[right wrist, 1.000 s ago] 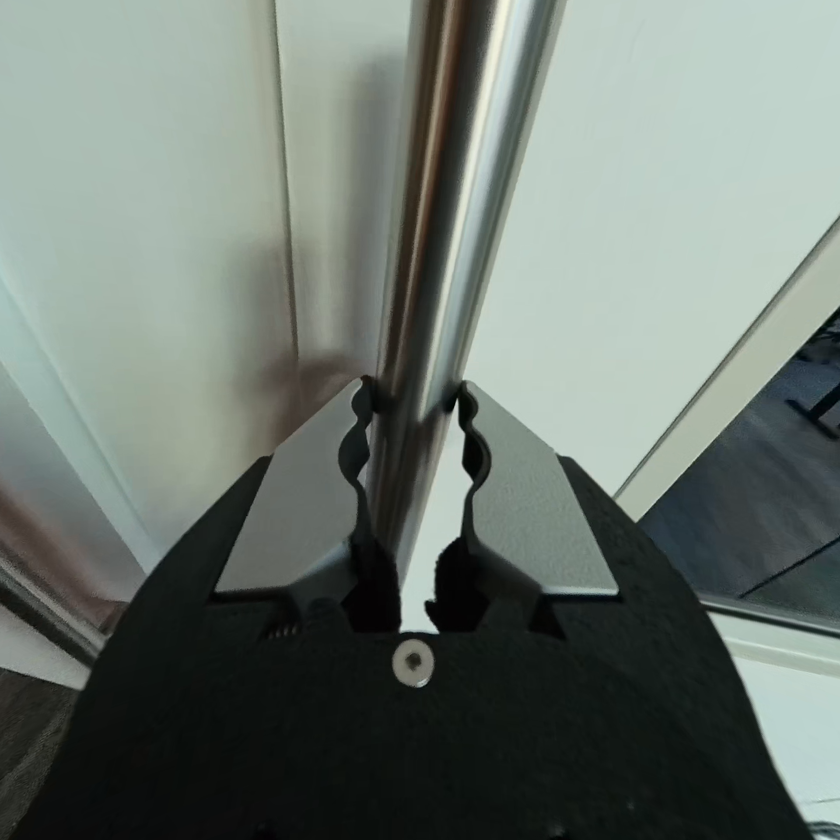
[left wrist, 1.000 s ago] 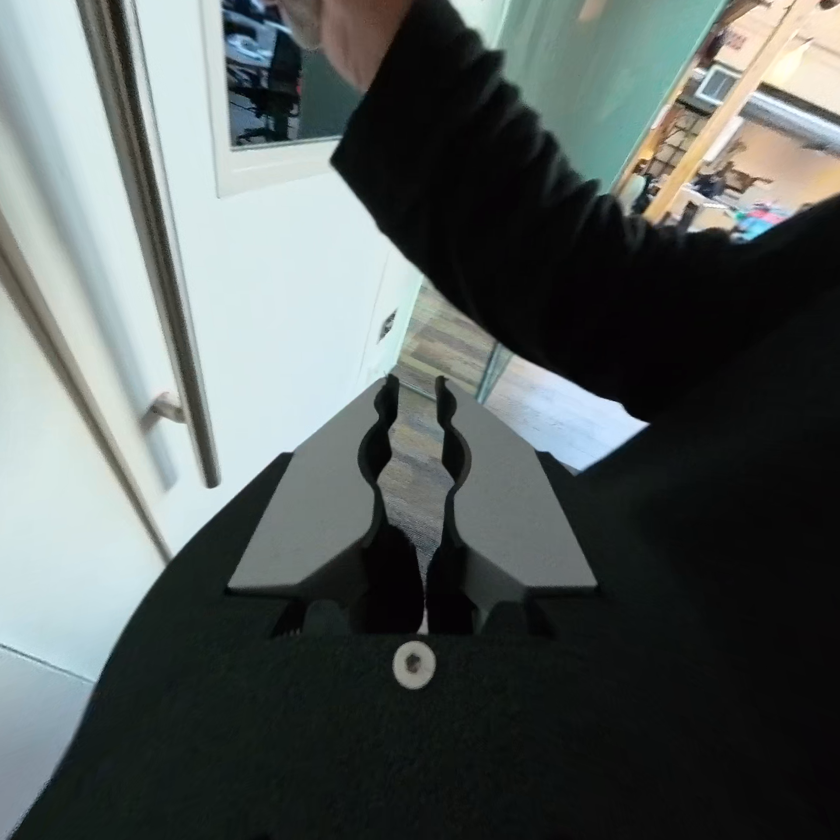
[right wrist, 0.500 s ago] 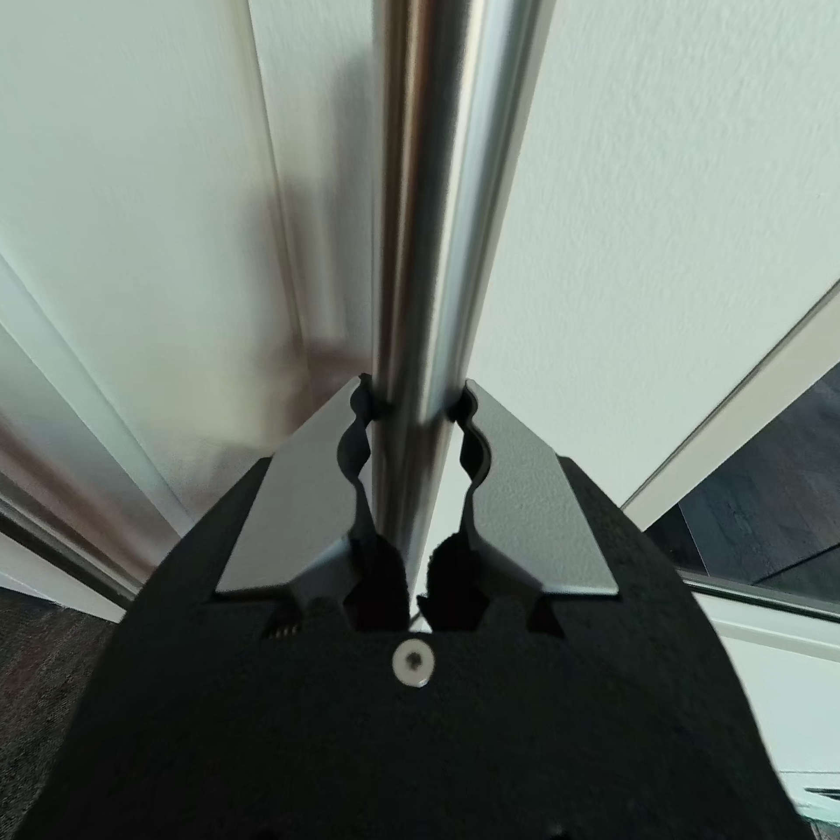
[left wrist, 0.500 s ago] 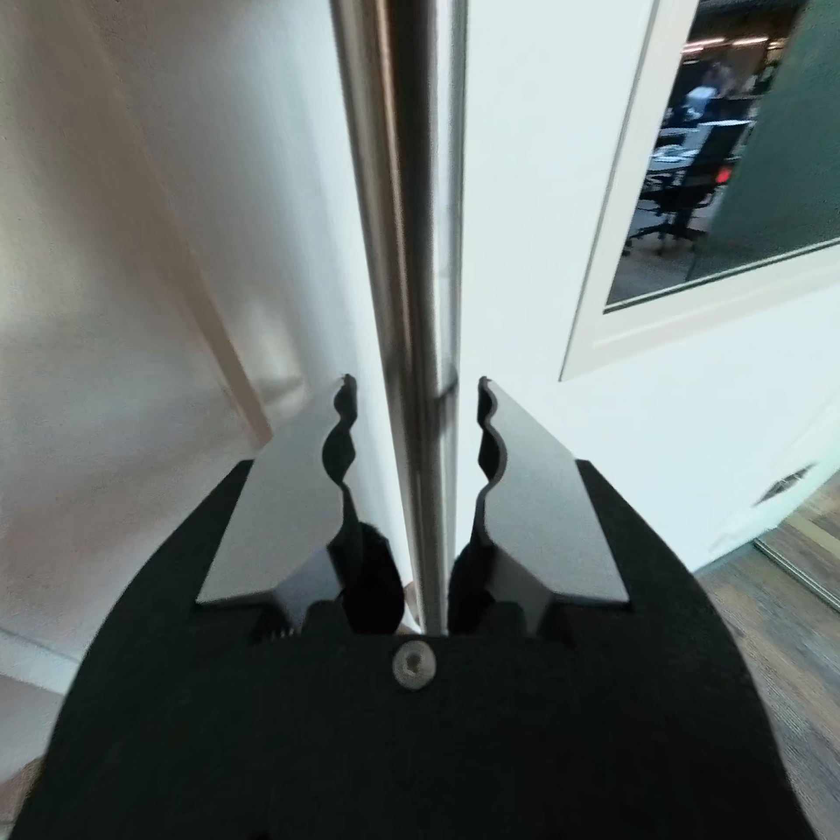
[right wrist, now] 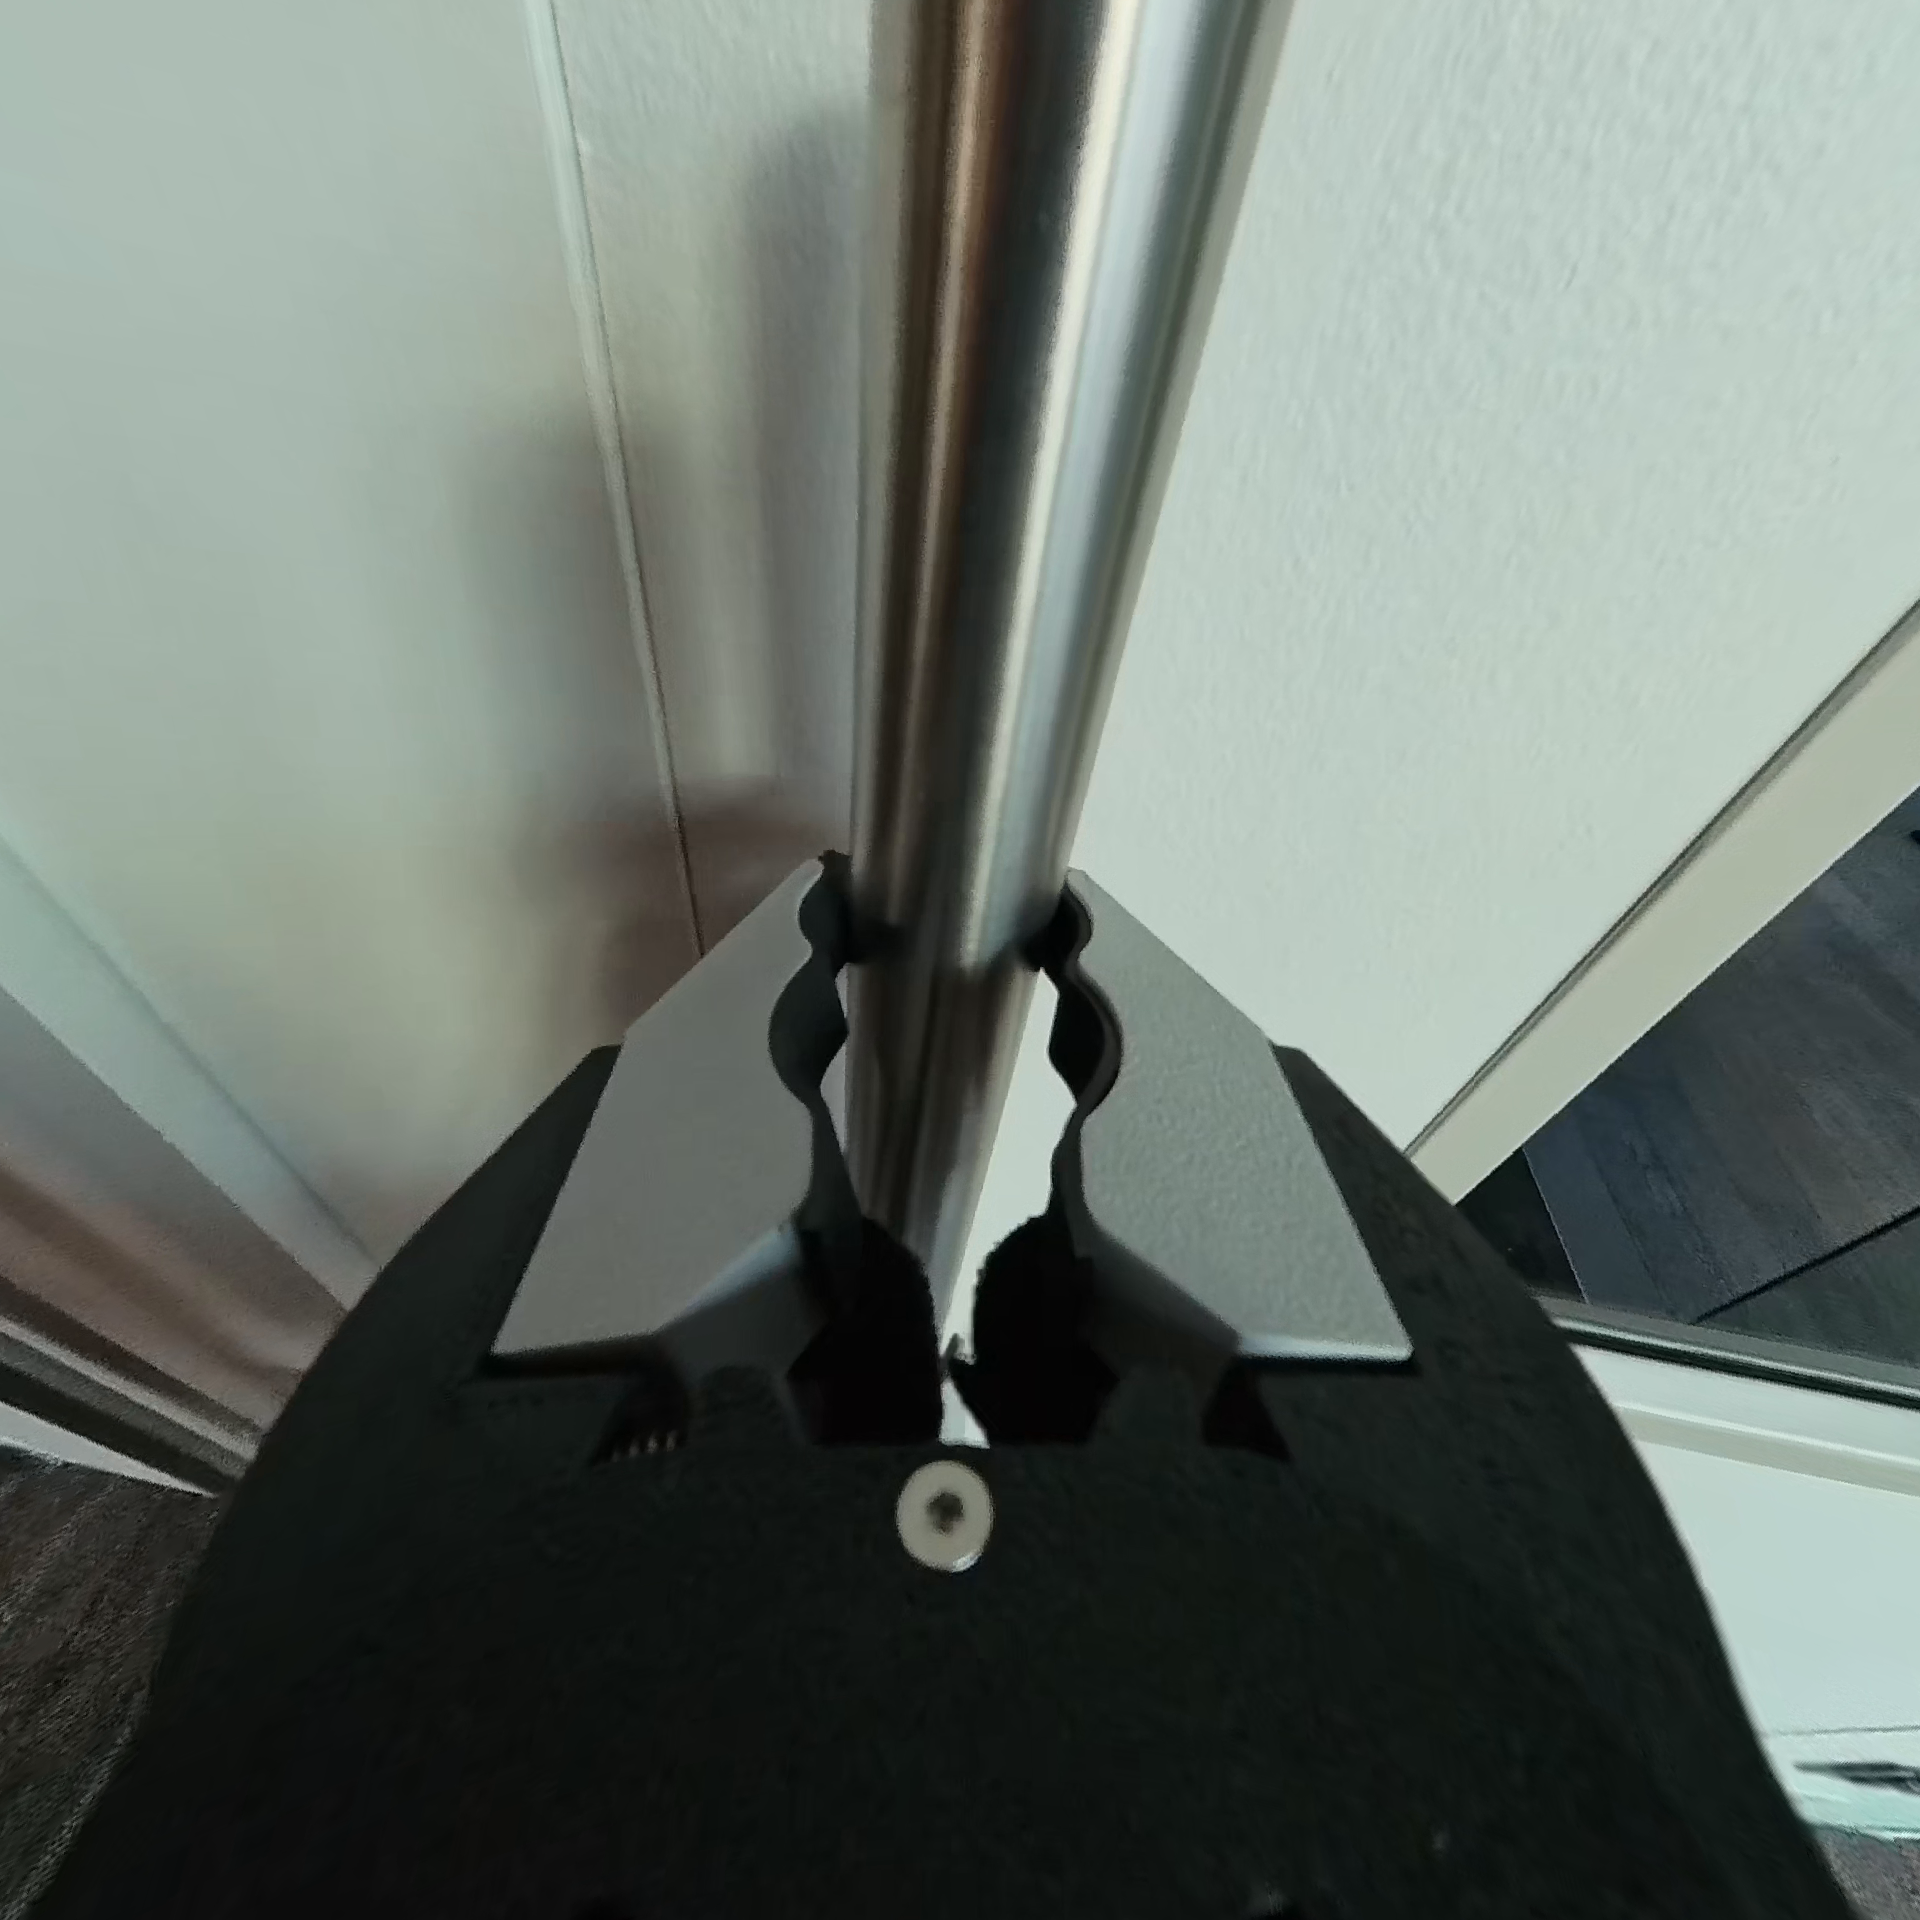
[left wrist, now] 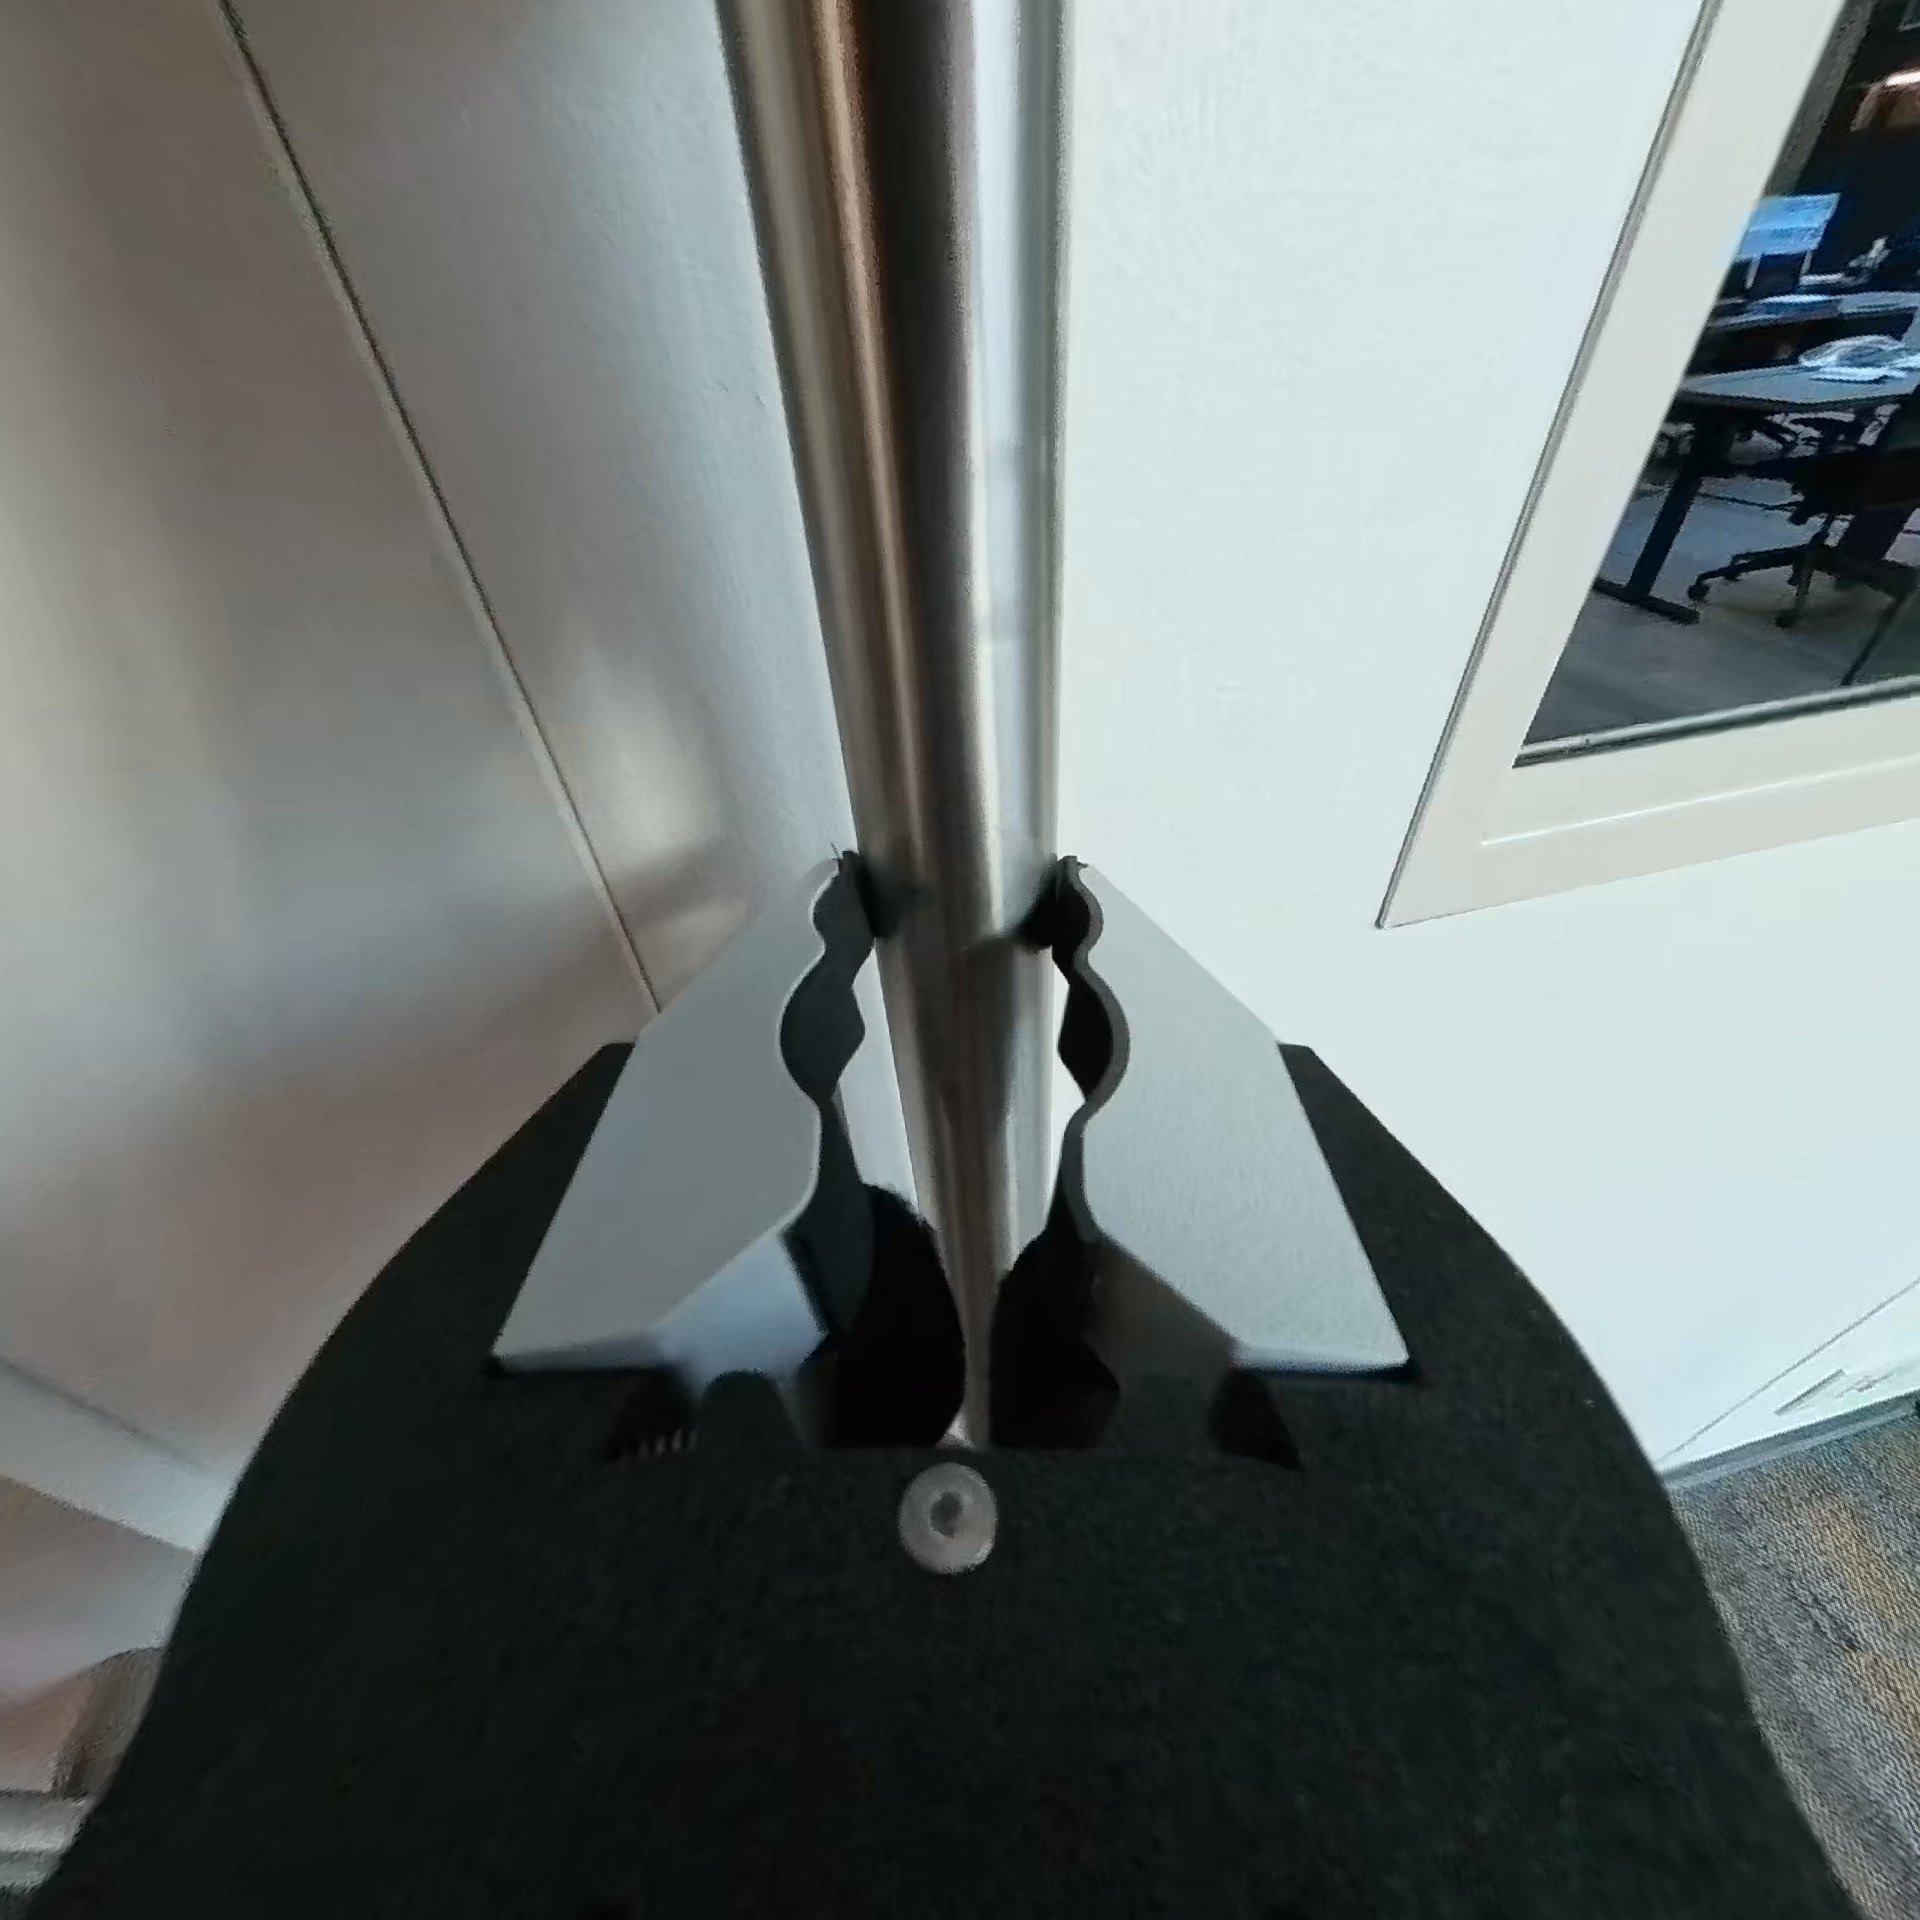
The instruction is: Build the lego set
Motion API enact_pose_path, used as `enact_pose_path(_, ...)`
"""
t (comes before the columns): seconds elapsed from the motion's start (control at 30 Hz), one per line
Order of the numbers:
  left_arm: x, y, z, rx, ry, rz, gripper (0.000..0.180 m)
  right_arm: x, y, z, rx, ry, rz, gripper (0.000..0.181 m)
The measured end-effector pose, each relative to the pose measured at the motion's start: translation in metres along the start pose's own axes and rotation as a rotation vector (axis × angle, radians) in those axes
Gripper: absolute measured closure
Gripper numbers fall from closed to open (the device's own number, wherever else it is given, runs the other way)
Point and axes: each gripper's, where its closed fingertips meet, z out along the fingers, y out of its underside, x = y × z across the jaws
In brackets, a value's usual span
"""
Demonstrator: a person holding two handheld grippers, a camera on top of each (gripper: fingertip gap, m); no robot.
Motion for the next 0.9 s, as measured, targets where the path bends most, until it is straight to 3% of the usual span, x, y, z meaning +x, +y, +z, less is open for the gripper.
enact_pose_path(0.3,-0.002,0.000,0.000,0.010,-0.001,-0.008,0.148,0.008,-0.004,0.001,0.014,-0.013,0.007,0.145)
enact_pose_path(0.43,-0.006,-0.007,-0.021,0.024,0.123,-0.013,0.141,0.008,-0.002,-0.005,0.029,-0.067,-0.085,0.142)
enact_pose_path(0.57,-0.046,0.001,-0.106,0.026,0.257,-0.034,0.132,0.001,0.004,-0.054,0.153,-0.140,-0.140,0.140)
enact_pose_path(0.7,-0.131,0.066,-0.226,-0.119,0.241,-0.069,0.136,-0.073,0.072,-0.107,0.124,-0.456,-0.145,0.144)
enact_pose_path(0.9,-0.296,0.156,-0.457,-0.314,-0.233,-0.211,0.140,-0.284,0.213,-0.198,-0.122,-1.090,-0.119,0.124)
